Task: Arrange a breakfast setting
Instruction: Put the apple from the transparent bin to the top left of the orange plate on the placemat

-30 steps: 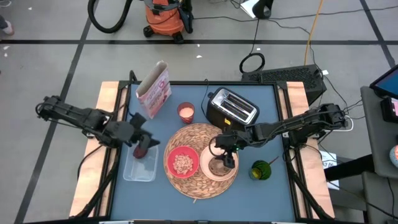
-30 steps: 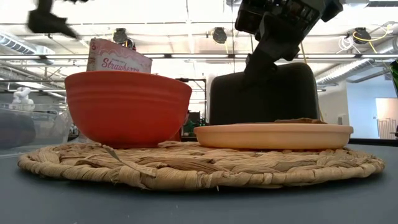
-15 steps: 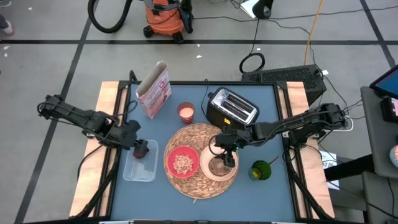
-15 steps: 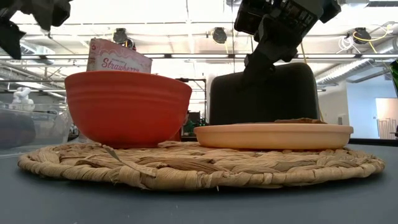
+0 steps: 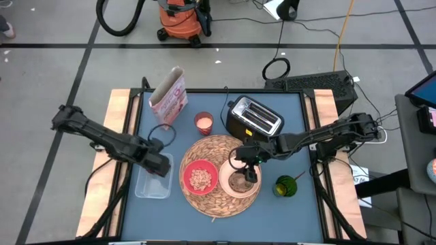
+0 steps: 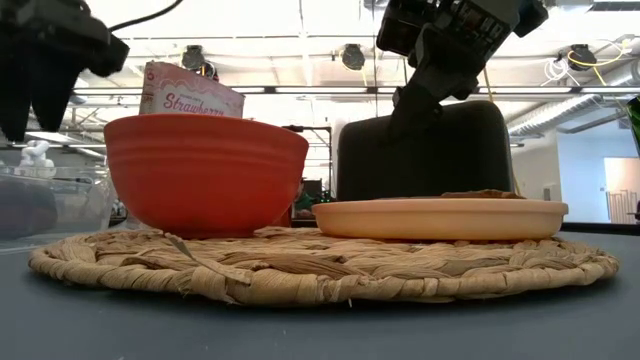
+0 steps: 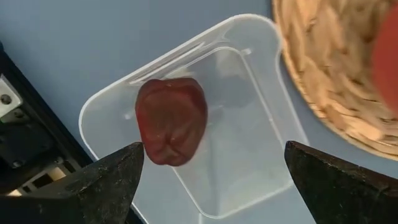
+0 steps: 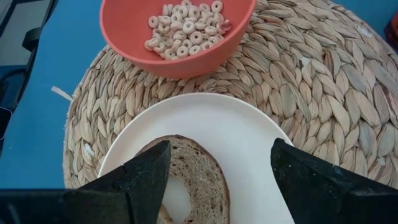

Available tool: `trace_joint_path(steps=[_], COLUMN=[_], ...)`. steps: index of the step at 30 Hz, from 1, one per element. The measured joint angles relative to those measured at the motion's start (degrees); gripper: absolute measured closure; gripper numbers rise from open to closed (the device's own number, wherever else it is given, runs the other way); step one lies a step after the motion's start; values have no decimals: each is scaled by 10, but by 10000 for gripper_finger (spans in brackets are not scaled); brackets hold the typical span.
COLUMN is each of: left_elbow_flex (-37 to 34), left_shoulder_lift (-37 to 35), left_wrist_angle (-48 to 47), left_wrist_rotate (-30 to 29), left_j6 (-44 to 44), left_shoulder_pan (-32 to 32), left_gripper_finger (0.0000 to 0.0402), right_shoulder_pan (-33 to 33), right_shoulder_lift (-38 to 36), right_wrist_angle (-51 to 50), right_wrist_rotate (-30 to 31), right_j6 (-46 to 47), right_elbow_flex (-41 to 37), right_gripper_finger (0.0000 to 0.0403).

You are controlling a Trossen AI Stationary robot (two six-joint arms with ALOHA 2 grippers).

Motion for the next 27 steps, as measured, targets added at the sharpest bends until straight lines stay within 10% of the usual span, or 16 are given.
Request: trace_joint_path(steps=[27], left_elbow_flex=[0], left_shoulder_lift=[157], left_wrist_angle=[-10], left_wrist_rotate=[-11], left_j6=[35], left_shoulder_pan=[0], left_gripper_finger=[9], right_shoulder_pan=[0], right_shoulder_lift=[0], right_wrist_angle=[0], right_wrist_rotate=[0], right_j6=[0], right_elbow_flex=[0], right_gripper_finger=[135])
